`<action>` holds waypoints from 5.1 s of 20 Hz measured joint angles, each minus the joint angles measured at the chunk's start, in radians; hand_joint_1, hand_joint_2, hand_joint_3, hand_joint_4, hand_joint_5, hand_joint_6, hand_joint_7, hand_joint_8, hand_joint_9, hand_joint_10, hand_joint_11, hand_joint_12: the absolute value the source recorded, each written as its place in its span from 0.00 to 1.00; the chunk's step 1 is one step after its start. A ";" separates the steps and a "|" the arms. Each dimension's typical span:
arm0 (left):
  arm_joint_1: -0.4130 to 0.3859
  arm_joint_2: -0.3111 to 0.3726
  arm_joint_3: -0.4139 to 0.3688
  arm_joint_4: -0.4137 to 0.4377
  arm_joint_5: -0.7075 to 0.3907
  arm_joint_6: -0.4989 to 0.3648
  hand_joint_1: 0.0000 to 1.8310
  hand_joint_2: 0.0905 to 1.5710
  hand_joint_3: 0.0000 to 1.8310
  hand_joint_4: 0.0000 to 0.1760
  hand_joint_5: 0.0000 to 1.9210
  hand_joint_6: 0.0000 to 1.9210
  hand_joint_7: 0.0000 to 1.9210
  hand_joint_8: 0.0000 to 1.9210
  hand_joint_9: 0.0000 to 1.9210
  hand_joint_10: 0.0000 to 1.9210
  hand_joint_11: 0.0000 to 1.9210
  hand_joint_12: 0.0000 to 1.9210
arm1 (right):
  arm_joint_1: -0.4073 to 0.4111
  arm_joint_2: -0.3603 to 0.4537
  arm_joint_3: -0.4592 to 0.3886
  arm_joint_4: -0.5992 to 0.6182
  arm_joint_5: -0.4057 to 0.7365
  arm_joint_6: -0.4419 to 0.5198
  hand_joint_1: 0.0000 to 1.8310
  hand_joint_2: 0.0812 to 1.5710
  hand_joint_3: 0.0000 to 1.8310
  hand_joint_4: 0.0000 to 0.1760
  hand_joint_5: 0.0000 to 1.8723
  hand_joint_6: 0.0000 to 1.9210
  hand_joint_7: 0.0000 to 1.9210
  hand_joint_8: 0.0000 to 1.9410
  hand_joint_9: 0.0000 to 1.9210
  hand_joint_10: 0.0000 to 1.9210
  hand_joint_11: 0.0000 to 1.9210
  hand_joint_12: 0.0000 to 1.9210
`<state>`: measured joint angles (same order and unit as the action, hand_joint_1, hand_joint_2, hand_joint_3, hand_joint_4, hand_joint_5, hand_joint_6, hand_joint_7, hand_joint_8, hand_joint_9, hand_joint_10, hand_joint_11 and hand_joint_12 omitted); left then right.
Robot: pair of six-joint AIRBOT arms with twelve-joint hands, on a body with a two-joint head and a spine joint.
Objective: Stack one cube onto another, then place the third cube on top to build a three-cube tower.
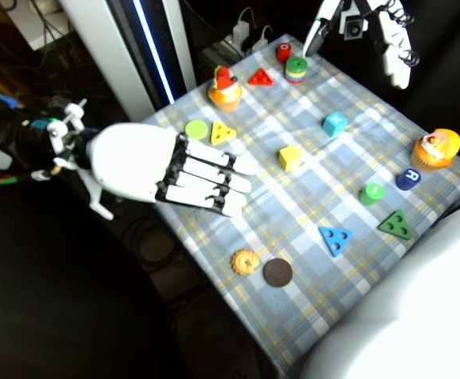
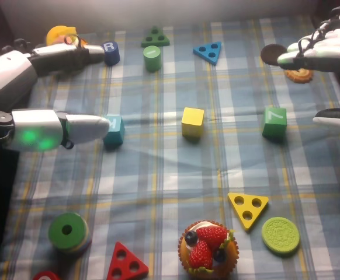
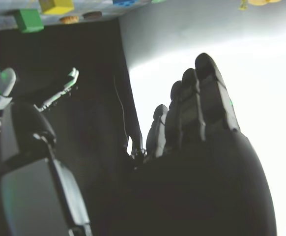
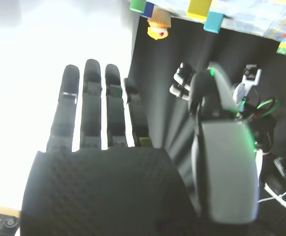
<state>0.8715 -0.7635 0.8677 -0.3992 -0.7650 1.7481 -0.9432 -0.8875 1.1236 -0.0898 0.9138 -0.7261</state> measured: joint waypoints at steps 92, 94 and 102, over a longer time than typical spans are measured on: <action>-0.338 -0.480 0.333 -0.203 0.380 0.587 0.55 0.69 0.00 1.00 0.50 0.53 0.30 0.00 0.23 0.00 0.00 0.46 | 0.018 -0.023 0.015 -0.061 0.002 0.018 0.36 0.78 0.00 0.00 0.25 0.00 0.27 0.00 0.25 0.00 0.00 0.49; -0.338 -0.478 0.330 -0.203 0.384 0.589 0.56 0.68 0.00 1.00 0.51 0.50 0.31 0.00 0.23 0.00 0.00 0.47 | 0.018 -0.023 0.015 -0.062 0.001 0.019 0.36 0.78 0.00 0.00 0.25 0.00 0.28 0.00 0.26 0.00 0.01 0.50; -0.338 -0.465 0.317 -0.204 0.382 0.588 0.51 0.61 0.00 0.80 0.47 0.02 0.30 0.00 0.23 0.00 0.00 0.40 | 0.018 -0.023 0.015 -0.062 0.002 0.022 0.38 0.77 0.00 0.00 0.25 0.00 0.27 0.00 0.24 0.00 0.00 0.49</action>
<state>0.5339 -1.2282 1.1851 -0.6037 -0.3832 2.3360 -0.9257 -0.9104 1.1385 -0.1516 0.9154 -0.7040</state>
